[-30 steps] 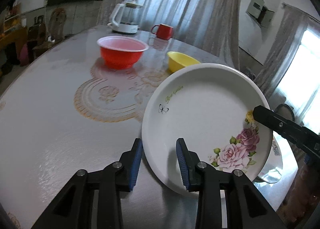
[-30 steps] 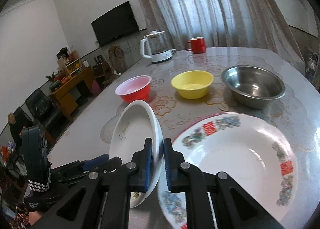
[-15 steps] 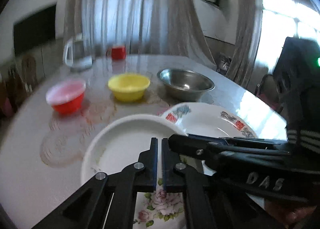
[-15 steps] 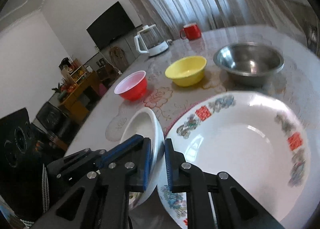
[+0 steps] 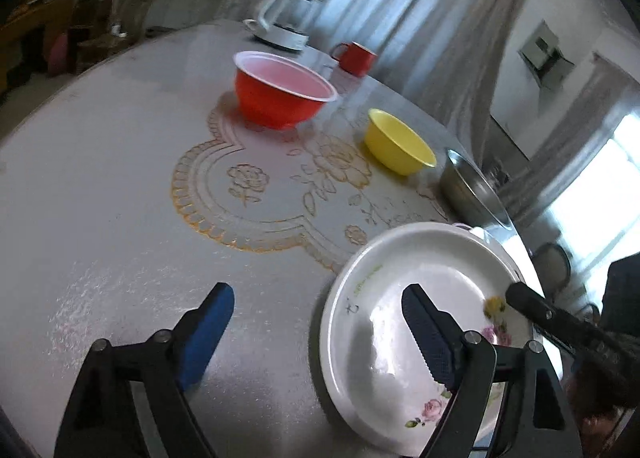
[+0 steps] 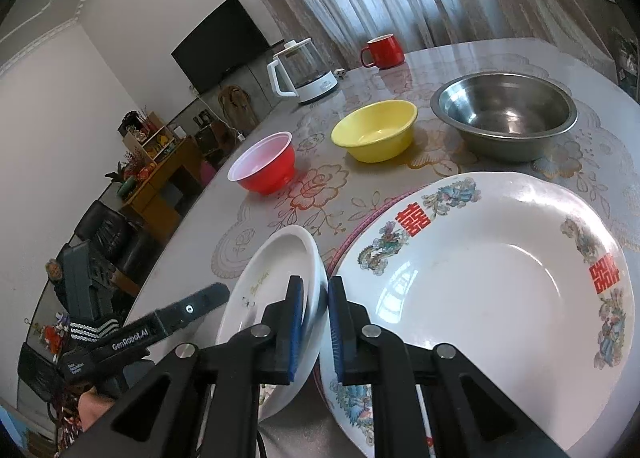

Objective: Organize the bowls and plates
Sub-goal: 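Lower the rose-pattern plate onto the red-character plate and open both grippers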

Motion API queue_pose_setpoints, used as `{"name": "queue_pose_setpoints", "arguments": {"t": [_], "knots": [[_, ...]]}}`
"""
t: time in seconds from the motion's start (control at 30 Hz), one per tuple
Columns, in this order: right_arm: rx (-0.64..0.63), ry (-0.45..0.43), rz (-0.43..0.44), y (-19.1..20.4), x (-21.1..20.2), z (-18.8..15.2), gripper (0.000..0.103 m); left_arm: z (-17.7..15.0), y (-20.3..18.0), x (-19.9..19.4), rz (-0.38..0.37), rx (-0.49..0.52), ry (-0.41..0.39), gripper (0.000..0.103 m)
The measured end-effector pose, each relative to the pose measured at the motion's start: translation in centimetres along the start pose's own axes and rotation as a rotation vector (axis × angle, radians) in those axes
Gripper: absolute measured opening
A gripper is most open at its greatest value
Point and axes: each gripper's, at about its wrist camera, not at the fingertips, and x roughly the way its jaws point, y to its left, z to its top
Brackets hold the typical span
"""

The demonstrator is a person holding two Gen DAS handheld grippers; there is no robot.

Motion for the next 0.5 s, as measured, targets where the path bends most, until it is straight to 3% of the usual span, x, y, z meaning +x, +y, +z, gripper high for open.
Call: {"name": "queue_pose_setpoints", "arguments": {"t": [0.03, 0.07, 0.1, 0.2, 0.27, 0.4, 0.5], "knots": [[0.0, 0.001, -0.001, 0.0, 0.0, 0.0, 0.011, 0.0, -0.3, 0.2, -0.013, 0.013, 0.008, 0.073], [-0.003, 0.001, -0.004, 0.1, -0.1, 0.0, 0.011, 0.1, -0.4, 0.7, -0.044, 0.021, 0.036, 0.05], [-0.007, 0.0, -0.006, 0.1, 0.0, 0.0, 0.011, 0.0, -0.6, 1.2, -0.077, 0.031, 0.071, 0.037], [-0.002, -0.001, -0.006, 0.1, 0.1, 0.1, 0.011, -0.3, -1.9, 1.5, -0.067, 0.113, 0.086, 0.037], [0.004, 0.002, -0.006, 0.0, 0.1, 0.0, 0.011, -0.3, -1.9, 1.6, -0.078, 0.115, 0.09, 0.037], [-0.016, -0.011, -0.038, -0.1, 0.2, 0.2, 0.012, -0.3, -0.3, 2.0, -0.223, -0.041, 0.107, 0.037], [-0.017, -0.023, -0.051, -0.4, 0.2, 0.7, 0.012, -0.5, -0.3, 1.9, -0.257, -0.079, 0.082, 0.037]]}}
